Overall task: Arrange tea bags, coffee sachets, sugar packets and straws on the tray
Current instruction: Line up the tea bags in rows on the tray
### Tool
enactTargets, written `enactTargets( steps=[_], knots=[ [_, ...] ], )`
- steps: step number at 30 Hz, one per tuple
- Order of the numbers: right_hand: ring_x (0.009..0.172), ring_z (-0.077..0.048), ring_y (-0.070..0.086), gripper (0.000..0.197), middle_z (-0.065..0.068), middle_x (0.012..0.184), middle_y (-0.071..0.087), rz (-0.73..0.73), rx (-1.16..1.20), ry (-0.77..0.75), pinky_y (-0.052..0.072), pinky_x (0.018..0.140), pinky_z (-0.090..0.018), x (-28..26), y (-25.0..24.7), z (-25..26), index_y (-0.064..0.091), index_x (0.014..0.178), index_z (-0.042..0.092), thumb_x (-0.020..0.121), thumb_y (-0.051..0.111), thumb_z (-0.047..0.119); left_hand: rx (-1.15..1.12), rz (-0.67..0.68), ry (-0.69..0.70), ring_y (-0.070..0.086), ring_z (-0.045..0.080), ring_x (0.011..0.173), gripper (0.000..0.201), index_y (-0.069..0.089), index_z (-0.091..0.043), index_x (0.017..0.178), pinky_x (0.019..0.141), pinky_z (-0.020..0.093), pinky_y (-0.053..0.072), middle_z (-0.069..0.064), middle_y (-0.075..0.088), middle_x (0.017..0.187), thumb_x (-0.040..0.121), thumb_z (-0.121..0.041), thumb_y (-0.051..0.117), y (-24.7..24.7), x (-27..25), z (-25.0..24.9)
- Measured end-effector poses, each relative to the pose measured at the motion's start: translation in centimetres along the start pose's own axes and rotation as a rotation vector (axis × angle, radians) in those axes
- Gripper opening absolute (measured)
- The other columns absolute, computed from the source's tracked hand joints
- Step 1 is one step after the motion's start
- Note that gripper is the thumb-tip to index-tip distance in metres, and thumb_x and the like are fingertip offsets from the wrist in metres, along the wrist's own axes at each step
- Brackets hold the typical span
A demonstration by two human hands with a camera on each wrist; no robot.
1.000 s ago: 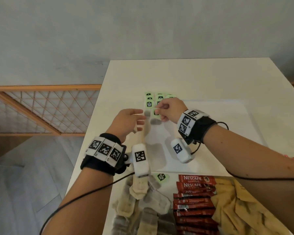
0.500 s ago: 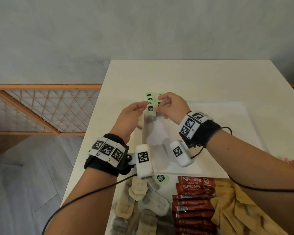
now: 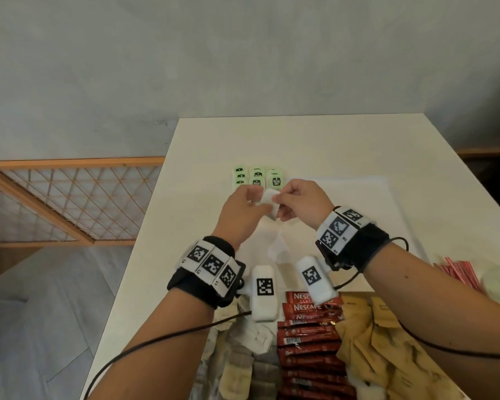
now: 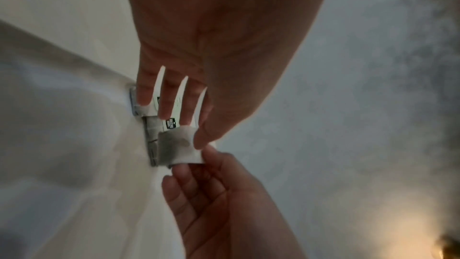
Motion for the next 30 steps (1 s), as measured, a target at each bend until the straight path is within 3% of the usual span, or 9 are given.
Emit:
enactTargets(
  steps=[3,5,9,14,16,20,24,27,30],
  knots=[
    [0.063,-0.028,0.069,0.017,-0.016,0.072,0.070,-0.050,-0.055,-0.007,0.060,0.072,-0.046,-0.2,-0.5,0.0,0.053,0.075,0.009,0.085,0.066,0.010,0.188,-0.067,0.056,0.055,0.014,0.097,0.044,0.053,-0.016,0.107,0.083,0.027,0.046,0.001,0.055,0.114,0.075,-0.026,0.082,0.4,-0.5,-0.3],
    [0.065,-0.029,0.071,0.016,-0.015,0.079,0.071,-0.063,-0.130,-0.028,0.060,0.072,-0.045,-0.3,-0.4,0.3,0.053,0.075,0.010,0.083,0.067,0.013,0.239,-0.033,0.078,0.056,0.014,0.094,0.044,0.053,-0.016,0.104,0.080,0.029,0.047,-0.001,0.056,0.109,0.076,-0.037,0.081,1.2,-0.8,-0.4],
    [0.067,-0.026,0.072,0.020,-0.019,0.082,0.072,0.036,-0.049,-0.047,0.061,0.071,-0.041,-0.8,0.8,0.6,0.057,0.083,0.004,0.085,0.072,0.018,0.209,-0.028,0.122,0.062,0.021,0.096,0.010,0.056,-0.016,0.093,0.085,0.042,0.054,0.000,0.064,0.098,0.093,-0.024,0.063,1.4,-0.7,-0.7],
    [0.058,-0.018,0.061,0.021,-0.008,0.080,0.059,0.003,-0.035,-0.057,0.059,0.063,-0.036,-0.3,-0.1,-0.4,0.060,0.101,0.011,0.085,0.073,0.015,0.109,-0.044,-0.002,0.065,0.029,0.085,0.017,0.053,-0.015,0.081,0.078,0.052,0.057,0.007,0.061,0.087,0.096,-0.020,0.059,0.3,0.2,1.6],
    [0.055,-0.016,0.059,0.013,-0.006,0.079,0.057,0.024,-0.072,-0.062,0.059,0.062,-0.034,0.3,0.2,-0.8,0.063,0.098,0.014,0.088,0.070,0.011,0.130,-0.013,-0.019,0.067,0.032,0.089,0.016,0.055,-0.016,0.081,0.083,0.047,0.055,0.009,0.064,0.087,0.094,-0.021,0.063,0.4,0.6,2.2],
    [0.056,-0.015,0.062,0.009,-0.008,0.074,0.061,0.086,-0.135,0.000,0.059,0.062,-0.030,1.8,1.1,-1.9,0.064,0.086,0.013,0.090,0.066,0.005,0.342,0.014,0.032,0.066,0.020,0.089,0.013,0.065,-0.015,0.090,0.079,0.028,0.049,0.002,0.070,0.093,0.081,-0.013,0.074,-0.2,1.7,2.1],
    [0.060,-0.019,0.064,0.006,-0.009,0.074,0.067,0.014,-0.240,0.059,0.059,0.063,-0.031,3.7,0.3,-2.7,0.064,0.085,0.012,0.089,0.066,0.008,0.511,-0.106,0.040,0.061,0.020,0.096,0.025,0.066,-0.019,0.101,0.089,0.037,0.049,0.002,0.062,0.105,0.078,-0.019,0.077,-3.0,4.1,2.0],
    [0.061,-0.020,0.065,0.004,-0.013,0.074,0.070,-0.042,-0.263,0.058,0.059,0.062,-0.030,4.9,-0.1,-2.3,0.064,0.086,0.009,0.089,0.067,0.009,0.533,-0.067,-0.007,0.053,0.018,0.094,0.040,0.064,-0.018,0.110,0.080,0.026,0.041,0.006,0.054,0.114,0.076,-0.029,0.082,-3.6,6.0,2.8],
    [0.058,-0.018,0.064,0.001,-0.014,0.075,0.071,-0.058,-0.252,0.050,0.060,0.060,-0.030,5.7,0.4,-1.7,0.066,0.087,0.007,0.088,0.067,0.007,0.556,-0.004,-0.032,0.053,0.017,0.093,0.040,0.065,-0.016,0.109,0.076,0.024,0.038,0.006,0.057,0.115,0.075,-0.029,0.082,-3.0,7.2,3.3]
  ],
)
Point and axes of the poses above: each hand's wrist, its own x-axis towards the middle knuckle, its own y-axis out of the palm, z = x × y, the point moved 10 cm from there along x, towards the middle knuckle
